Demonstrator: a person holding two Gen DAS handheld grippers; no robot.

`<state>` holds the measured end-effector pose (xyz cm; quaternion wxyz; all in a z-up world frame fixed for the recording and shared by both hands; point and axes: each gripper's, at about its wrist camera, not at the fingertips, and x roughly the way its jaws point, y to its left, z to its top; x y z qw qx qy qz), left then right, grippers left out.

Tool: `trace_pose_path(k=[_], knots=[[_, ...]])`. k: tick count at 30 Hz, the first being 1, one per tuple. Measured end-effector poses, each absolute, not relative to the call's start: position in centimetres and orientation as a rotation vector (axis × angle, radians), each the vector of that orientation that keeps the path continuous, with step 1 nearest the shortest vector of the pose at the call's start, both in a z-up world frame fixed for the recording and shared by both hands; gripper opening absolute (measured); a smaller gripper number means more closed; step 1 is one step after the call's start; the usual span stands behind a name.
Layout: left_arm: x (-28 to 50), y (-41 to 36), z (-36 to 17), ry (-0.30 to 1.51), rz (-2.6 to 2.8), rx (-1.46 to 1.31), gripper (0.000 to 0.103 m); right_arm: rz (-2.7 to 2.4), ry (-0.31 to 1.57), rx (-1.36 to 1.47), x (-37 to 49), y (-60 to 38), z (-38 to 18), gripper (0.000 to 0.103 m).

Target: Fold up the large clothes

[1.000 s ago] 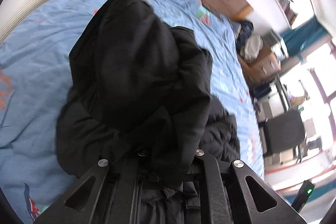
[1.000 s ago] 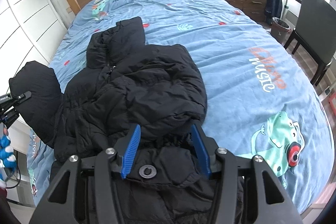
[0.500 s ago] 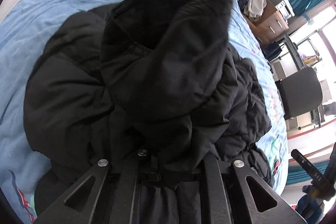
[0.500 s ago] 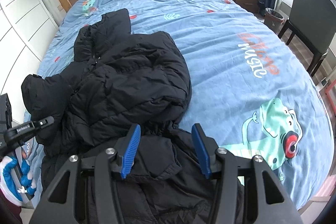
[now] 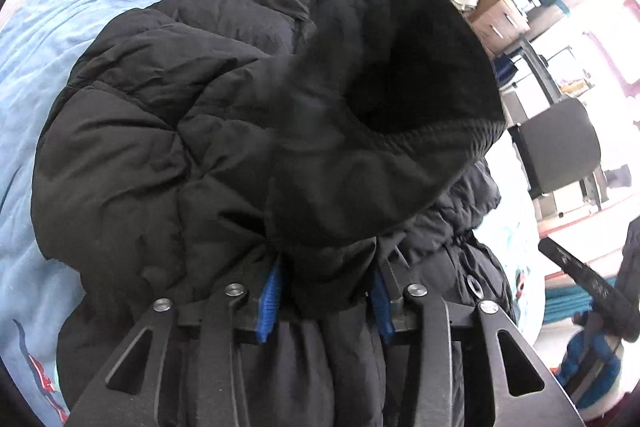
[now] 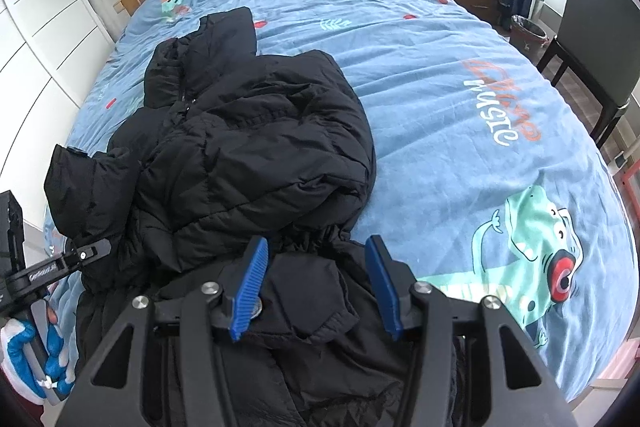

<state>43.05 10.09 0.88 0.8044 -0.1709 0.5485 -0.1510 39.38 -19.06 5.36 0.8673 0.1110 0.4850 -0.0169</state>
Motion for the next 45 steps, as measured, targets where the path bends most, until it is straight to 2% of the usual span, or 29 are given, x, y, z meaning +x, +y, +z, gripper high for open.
trace_pose_path(k=[13, 21, 28, 35, 45], knots=[[40.4, 15.1, 3.4, 1.128, -0.279, -0.418, 0.05, 0.019, 0.997, 0.184, 41.2, -15.7, 6.9, 0.049], [41.8, 19.2, 4.1, 1.093, -0.171, -0.381, 0.056, 0.178, 0.946, 0.097, 44.4, -8.5, 9.5, 0.049], [43.5, 20.4, 3.3, 1.095, -0.143, -0.353, 0.057, 0.342, 0.921, -0.014, 46.2, -0.7, 10.0, 0.049], [45.3, 20.0, 0.8, 1.122, -0.156, -0.324, 0.057, 0.42, 0.953, -0.137, 47.0, 4.1, 7.0, 0.049], [45.2, 19.8, -4.3, 1.168, -0.159, -0.309, 0.06, 0.404, 1.082, -0.168, 47.1, 2.6, 0.1, 0.049]])
